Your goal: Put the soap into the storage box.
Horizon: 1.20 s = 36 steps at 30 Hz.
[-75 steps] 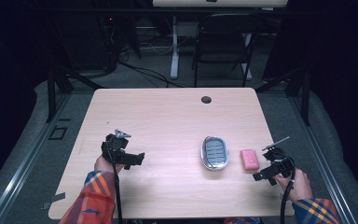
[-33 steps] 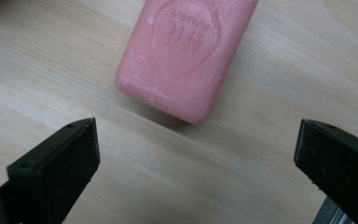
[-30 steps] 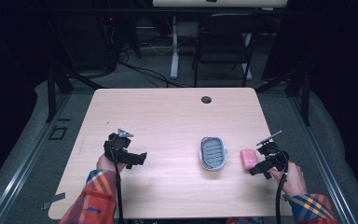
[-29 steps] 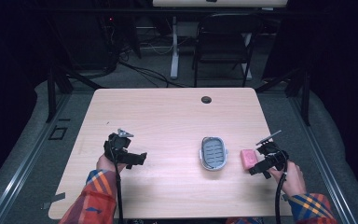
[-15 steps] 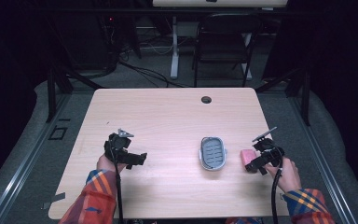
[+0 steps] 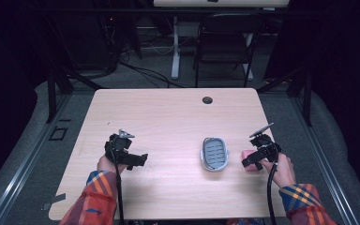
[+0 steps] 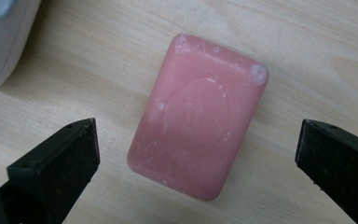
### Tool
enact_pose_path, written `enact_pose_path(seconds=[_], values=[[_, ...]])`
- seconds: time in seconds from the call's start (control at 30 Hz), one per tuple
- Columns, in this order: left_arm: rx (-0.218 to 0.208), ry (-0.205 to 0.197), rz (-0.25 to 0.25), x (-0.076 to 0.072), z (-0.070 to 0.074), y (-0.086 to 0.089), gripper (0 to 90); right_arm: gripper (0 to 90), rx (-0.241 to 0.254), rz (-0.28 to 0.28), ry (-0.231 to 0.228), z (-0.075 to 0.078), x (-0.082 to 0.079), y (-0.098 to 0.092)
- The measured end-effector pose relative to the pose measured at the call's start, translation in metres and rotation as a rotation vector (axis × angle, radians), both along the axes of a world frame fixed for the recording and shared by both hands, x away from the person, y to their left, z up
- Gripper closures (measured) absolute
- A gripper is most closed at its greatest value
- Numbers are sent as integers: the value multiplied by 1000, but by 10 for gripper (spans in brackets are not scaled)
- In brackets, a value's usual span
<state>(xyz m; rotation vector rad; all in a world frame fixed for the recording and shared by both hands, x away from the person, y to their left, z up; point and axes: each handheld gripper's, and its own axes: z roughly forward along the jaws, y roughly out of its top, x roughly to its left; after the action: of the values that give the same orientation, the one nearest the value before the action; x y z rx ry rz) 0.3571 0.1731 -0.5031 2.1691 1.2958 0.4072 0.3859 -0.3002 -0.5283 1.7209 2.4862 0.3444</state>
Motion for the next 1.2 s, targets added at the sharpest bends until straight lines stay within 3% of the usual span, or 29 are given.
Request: enact_pose_path(seconds=[0.2, 0.33, 0.57, 0.63, 0.83, 0.9, 1.2], values=[[-1, -1, 2, 0, 0, 0, 1, 21, 44, -29, 2, 0, 4, 1], [-3, 0, 1, 0, 0, 0, 1, 138, 36, -77, -6, -2, 7, 1], [3, 3, -2, 0, 0, 0, 1, 207, 38, -127, -12, -5, 10, 4], [4, 5, -1, 0, 0, 0, 1, 231, 20, -113, 15, -5, 11, 5], [5, 6, -2, 0, -1, 0, 1, 275, 29, -157, 3, -8, 13, 9], [5, 6, -2, 0, -1, 0, 2, 297, 46, -180, 25, -13, 13, 8], [4, 8, -2, 0, -1, 0, 2, 365, -4, -186, 21, -11, 12, 11]])
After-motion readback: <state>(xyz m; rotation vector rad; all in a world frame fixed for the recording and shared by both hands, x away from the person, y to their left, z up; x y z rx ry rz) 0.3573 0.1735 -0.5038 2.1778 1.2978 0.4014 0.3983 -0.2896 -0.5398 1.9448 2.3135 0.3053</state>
